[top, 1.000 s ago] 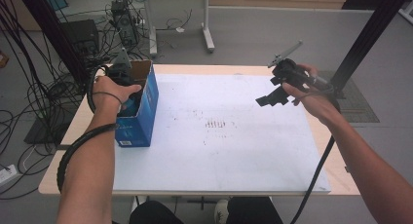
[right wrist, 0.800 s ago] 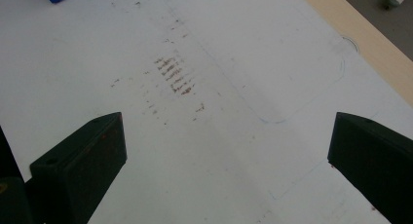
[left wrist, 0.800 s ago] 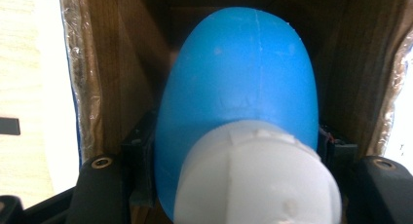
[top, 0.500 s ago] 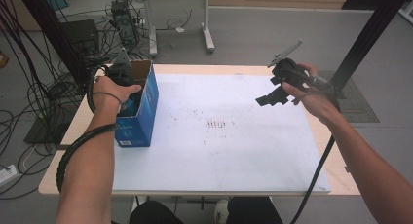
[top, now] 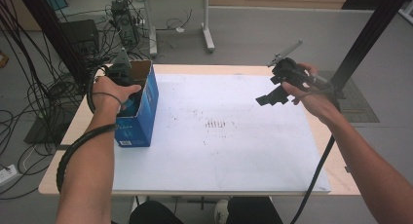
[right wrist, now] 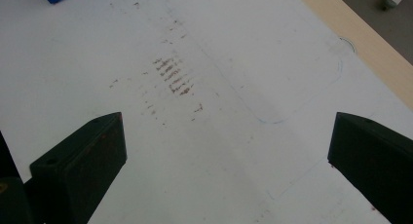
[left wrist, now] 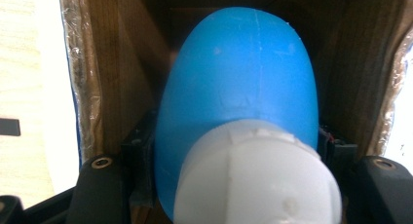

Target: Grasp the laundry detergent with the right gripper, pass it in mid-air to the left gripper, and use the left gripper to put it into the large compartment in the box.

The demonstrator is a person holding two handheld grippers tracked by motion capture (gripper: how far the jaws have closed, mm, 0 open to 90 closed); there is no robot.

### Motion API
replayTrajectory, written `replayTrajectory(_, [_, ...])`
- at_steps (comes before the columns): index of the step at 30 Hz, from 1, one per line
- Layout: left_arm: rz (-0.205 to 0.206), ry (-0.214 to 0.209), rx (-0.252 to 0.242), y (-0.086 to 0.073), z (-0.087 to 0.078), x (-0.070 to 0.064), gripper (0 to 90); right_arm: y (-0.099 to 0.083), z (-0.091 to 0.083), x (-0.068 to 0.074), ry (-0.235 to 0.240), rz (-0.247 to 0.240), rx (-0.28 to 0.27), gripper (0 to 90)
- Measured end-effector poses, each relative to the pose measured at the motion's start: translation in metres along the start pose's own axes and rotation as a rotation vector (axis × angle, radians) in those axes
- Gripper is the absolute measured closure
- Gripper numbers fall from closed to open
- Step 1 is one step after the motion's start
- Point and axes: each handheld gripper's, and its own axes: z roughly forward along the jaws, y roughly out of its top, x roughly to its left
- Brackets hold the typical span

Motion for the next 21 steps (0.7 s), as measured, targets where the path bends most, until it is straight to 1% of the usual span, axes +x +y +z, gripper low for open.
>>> replayTrajectory(21, [-0.004, 0.003, -0.007, -0.0013, -0.0014, -0.0006, 34.7, -0.0037, -0.0017, 0.0013, -0.001, 0.000, -0.005, 0.4])
